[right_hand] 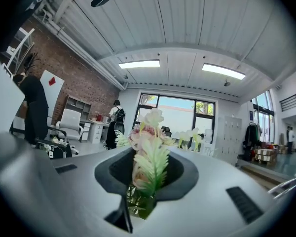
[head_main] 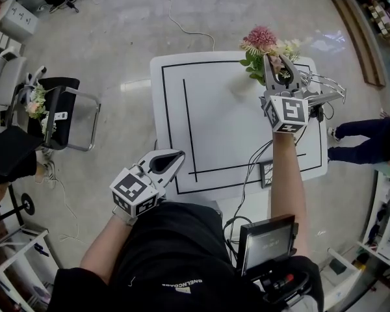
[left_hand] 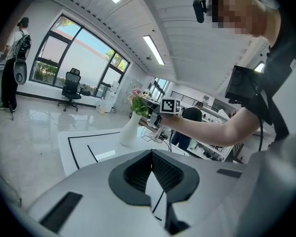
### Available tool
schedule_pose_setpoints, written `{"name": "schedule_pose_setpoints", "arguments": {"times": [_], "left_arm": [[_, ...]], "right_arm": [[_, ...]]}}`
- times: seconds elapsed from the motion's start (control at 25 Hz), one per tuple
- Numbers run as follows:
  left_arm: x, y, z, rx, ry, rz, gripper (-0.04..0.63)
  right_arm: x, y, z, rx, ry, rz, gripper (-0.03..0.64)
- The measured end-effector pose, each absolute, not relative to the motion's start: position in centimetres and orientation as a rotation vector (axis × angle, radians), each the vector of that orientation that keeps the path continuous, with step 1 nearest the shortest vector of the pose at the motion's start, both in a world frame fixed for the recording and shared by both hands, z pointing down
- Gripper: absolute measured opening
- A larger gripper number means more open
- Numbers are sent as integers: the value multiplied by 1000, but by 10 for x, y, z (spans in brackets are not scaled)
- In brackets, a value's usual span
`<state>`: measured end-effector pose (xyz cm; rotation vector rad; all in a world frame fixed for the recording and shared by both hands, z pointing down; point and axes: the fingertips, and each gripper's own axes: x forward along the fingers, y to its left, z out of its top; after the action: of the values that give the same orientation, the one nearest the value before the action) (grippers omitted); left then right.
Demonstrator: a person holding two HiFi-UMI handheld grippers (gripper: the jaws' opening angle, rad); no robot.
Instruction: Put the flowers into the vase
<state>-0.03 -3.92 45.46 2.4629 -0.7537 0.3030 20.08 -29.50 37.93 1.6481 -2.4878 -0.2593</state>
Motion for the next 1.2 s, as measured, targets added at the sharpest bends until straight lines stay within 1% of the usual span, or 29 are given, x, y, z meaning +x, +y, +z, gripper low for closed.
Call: {"name": "schedule_pose_setpoints", "arguments": {"times": [0.48,0.8,1.0,1.2], "left_arm": [[-1,-39,458,2455,-768,306,5],[-1,-36,456,2481,-754,317,5],[0,-35,453,2489,-745,315,5],[0,-33,451,2494,-739,322,5]], "right_arm": [[197,-287,391,1659,-2551,-118,99],[203,-290,392,1629,-2540,-82,157],[202,-288,383,1631,-2547,-102,214],[204,-283,365,1656,-2560,-135,239]]}}
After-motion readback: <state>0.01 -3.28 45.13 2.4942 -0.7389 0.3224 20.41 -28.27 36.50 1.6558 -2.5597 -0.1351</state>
